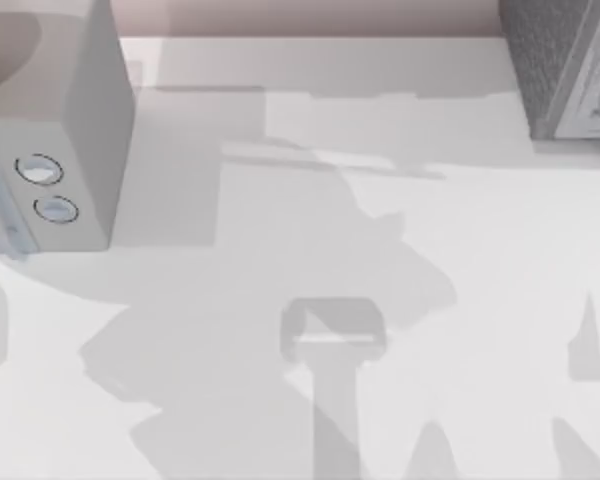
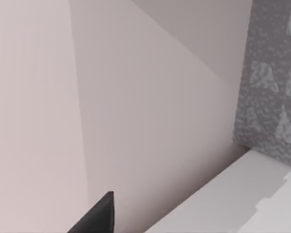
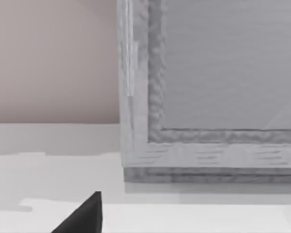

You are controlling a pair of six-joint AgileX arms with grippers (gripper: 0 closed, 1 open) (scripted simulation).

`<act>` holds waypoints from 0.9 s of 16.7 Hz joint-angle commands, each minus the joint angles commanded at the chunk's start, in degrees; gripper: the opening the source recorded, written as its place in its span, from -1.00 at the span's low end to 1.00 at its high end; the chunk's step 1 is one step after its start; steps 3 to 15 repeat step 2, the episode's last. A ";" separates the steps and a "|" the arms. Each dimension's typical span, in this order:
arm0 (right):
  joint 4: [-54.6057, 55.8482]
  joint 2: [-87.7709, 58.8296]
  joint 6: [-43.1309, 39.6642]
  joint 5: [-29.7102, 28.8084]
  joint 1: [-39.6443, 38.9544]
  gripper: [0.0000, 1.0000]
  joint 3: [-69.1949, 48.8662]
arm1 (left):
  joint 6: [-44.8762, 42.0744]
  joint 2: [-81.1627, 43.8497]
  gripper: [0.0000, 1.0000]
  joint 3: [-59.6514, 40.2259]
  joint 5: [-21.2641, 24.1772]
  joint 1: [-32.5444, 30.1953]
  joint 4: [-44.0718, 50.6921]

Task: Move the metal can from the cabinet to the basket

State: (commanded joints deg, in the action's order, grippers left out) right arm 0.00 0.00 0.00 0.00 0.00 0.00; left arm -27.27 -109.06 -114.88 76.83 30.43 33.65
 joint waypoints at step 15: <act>0.00 0.00 0.00 0.00 0.00 1.00 0.00 | 0.00 0.00 1.00 0.00 0.00 0.00 0.00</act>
